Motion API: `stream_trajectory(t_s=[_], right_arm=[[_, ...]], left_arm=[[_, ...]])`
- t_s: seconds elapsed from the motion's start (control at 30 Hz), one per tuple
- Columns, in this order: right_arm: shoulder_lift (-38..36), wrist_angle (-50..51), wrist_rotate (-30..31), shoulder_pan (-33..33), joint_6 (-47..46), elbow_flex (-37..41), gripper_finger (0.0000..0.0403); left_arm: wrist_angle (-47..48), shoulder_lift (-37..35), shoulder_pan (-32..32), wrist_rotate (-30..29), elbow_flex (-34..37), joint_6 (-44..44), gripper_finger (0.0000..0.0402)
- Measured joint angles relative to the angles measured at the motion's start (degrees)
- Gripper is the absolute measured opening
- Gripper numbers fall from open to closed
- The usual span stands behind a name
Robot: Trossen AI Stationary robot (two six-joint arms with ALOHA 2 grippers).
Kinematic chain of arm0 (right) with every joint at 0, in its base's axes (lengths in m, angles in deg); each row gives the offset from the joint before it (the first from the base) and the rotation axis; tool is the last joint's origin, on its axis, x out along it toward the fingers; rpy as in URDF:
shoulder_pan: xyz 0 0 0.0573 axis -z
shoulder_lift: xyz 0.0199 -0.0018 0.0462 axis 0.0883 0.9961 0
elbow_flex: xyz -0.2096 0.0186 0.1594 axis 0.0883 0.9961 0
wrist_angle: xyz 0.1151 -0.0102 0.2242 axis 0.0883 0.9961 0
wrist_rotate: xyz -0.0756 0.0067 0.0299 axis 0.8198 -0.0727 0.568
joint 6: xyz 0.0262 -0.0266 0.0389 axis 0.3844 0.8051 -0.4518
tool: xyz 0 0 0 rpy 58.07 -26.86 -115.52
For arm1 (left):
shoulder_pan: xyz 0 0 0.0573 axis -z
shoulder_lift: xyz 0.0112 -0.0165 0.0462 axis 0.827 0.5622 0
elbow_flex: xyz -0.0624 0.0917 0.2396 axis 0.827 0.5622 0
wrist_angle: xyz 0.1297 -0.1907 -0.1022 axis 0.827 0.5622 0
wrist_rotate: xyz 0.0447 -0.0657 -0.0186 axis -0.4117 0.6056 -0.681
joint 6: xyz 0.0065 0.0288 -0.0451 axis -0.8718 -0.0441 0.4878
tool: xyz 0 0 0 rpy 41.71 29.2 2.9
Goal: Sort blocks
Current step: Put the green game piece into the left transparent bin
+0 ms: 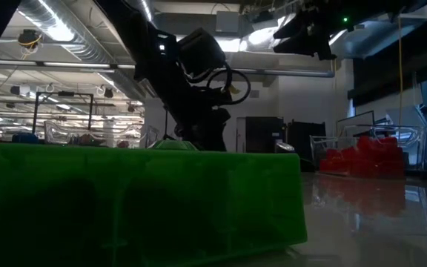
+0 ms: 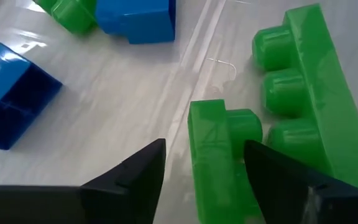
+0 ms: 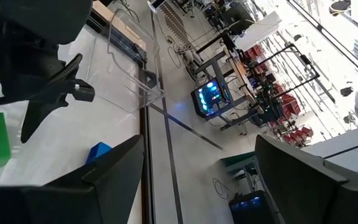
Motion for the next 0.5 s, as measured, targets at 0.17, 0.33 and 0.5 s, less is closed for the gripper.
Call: stream_trajectory(t_s=[0.17, 0.33, 0.5], right_arm=[[0.0, -0.03, 0.0, 0.0, -0.01, 0.0, 0.0309], [0.0, -0.05, 0.0, 0.0, -0.01, 0.0, 0.0309], [0.0, -0.03, 0.01, 0.0, -0.01, 0.0, 0.0309]], left_arm=[[-0.21, 0.07, 0.02, 0.02, 0.03, -1.55, 0.0158], [-0.46, 0.07, 0.05, -0.11, 0.07, -3.88, 0.0104], [-0.52, 0.09, 0.39, -0.26, 0.09, -5.14, 0.0063]])
